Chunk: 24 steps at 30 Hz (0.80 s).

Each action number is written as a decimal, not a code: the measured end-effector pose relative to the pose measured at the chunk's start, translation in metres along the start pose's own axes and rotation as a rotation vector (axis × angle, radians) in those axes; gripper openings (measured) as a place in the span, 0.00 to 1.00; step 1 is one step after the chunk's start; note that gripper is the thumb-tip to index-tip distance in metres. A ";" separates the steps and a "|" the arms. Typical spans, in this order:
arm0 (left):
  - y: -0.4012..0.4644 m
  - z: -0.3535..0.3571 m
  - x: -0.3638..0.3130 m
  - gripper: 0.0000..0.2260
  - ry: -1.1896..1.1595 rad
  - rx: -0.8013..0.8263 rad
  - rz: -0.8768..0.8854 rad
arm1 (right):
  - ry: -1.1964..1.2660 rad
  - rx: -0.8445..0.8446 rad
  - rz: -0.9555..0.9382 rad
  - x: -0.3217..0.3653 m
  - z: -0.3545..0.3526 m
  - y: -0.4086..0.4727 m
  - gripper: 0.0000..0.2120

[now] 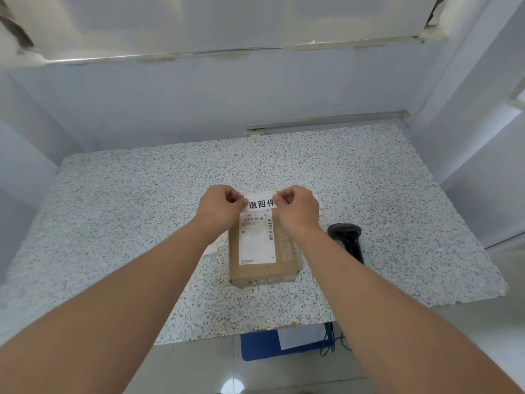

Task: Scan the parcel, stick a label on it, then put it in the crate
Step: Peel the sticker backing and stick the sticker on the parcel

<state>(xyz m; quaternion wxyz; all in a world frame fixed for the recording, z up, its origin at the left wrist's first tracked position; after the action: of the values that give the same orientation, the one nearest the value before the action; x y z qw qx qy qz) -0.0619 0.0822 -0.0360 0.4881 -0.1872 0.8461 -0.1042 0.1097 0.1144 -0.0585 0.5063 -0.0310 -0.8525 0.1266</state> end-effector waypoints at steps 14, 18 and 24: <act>0.041 0.007 0.010 0.06 0.164 -0.071 -0.031 | -0.097 -0.030 -0.028 -0.012 0.020 0.031 0.05; 0.043 0.007 0.009 0.06 0.188 -0.071 -0.043 | -0.135 -0.054 -0.027 -0.012 0.022 0.033 0.05; 0.045 0.006 0.005 0.07 0.245 -0.048 -0.049 | -0.135 -0.066 -0.020 -0.014 0.023 0.033 0.05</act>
<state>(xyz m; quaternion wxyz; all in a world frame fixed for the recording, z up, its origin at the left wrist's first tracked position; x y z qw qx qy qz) -0.0687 0.1207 -0.0591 0.3735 -0.2055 0.8968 -0.1180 0.0939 0.1399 -0.0893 0.4474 -0.0307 -0.8887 0.0953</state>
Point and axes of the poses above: each hand's wrist, its own y-axis towards the middle knuckle, its own z-axis out of the palm, x = y × z, the point moved 1 cm from there along y, towards the middle knuckle, and after that the axes turned 10 degrees about x, right-handed, at the moved point
